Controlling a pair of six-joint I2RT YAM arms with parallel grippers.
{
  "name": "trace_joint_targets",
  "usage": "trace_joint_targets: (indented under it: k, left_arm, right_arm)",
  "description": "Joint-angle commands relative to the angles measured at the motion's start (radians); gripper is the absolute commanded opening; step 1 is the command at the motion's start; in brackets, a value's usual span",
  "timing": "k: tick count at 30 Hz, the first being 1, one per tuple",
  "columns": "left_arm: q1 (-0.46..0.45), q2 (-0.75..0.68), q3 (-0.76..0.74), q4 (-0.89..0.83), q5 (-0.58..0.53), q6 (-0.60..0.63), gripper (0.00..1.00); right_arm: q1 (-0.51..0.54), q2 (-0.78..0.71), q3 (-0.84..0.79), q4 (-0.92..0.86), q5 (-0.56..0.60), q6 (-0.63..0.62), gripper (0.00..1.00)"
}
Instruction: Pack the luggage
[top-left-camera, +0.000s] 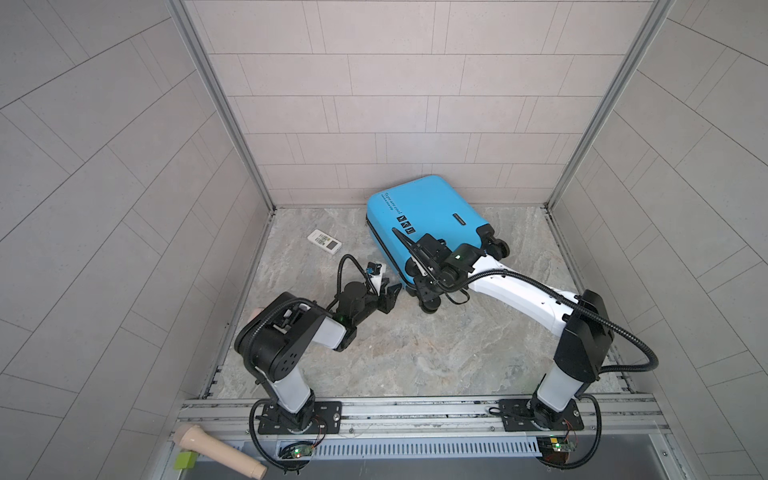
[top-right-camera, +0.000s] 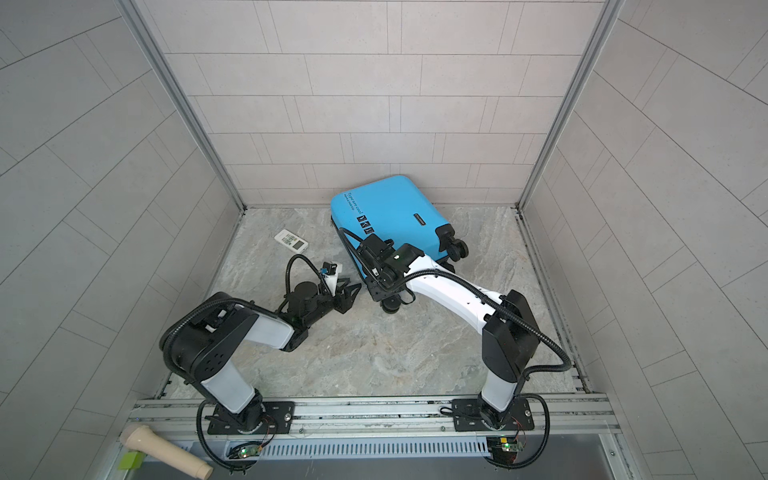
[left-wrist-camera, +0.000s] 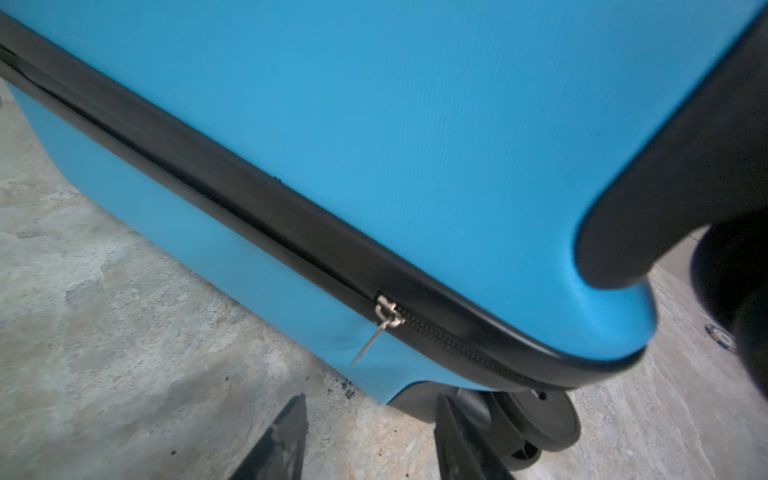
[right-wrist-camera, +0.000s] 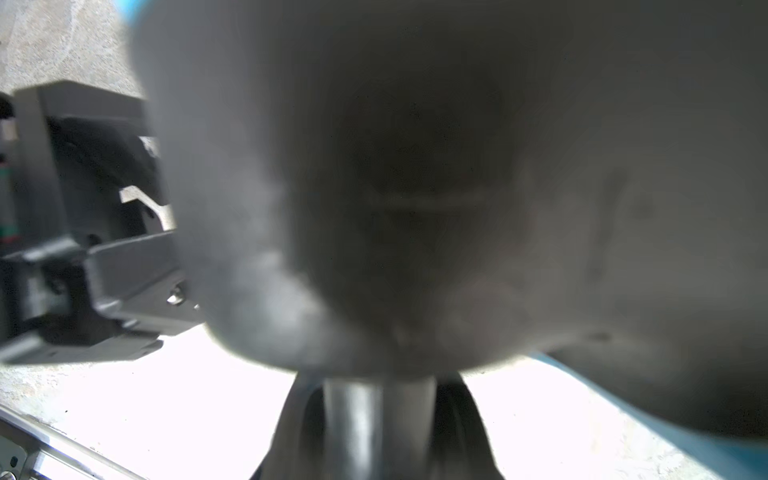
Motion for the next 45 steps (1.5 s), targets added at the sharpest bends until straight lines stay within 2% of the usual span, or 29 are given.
trace_joint_targets:
  k: [1, 11, 17, 25, 33, 40, 45]
  left_arm:
    - [-0.005, 0.042, 0.017, 0.113, 0.013, 0.043, 0.51]
    - [-0.005, 0.130, 0.079, 0.147, 0.068, 0.028, 0.44]
    - [-0.006, 0.136, 0.110, 0.136, 0.109, 0.024, 0.43]
    - [-0.005, 0.152, 0.138, 0.128, 0.133, 0.016, 0.37]
    - [-0.005, 0.161, 0.164, 0.156, 0.154, -0.026, 0.23]
    - [-0.006, 0.145, 0.169, 0.156, 0.160, -0.031, 0.16]
    - [-0.005, 0.135, 0.172, 0.121, 0.142, -0.031, 0.05]
  right_arm:
    - [-0.025, -0.089, 0.005, 0.008, 0.051, 0.006, 0.21]
    - [-0.059, -0.118, -0.039, 0.010, 0.038, 0.012, 0.21]
    - [-0.073, -0.126, -0.058, 0.013, 0.025, 0.017, 0.21]
    - [-0.074, -0.126, -0.057, 0.010, 0.020, 0.020, 0.21]
    - [-0.074, -0.125, -0.052, 0.007, 0.010, 0.022, 0.21]
    - [-0.074, -0.126, -0.052, 0.005, 0.005, 0.028, 0.21]
    - [-0.074, -0.125, -0.050, 0.006, 0.003, 0.030, 0.21]
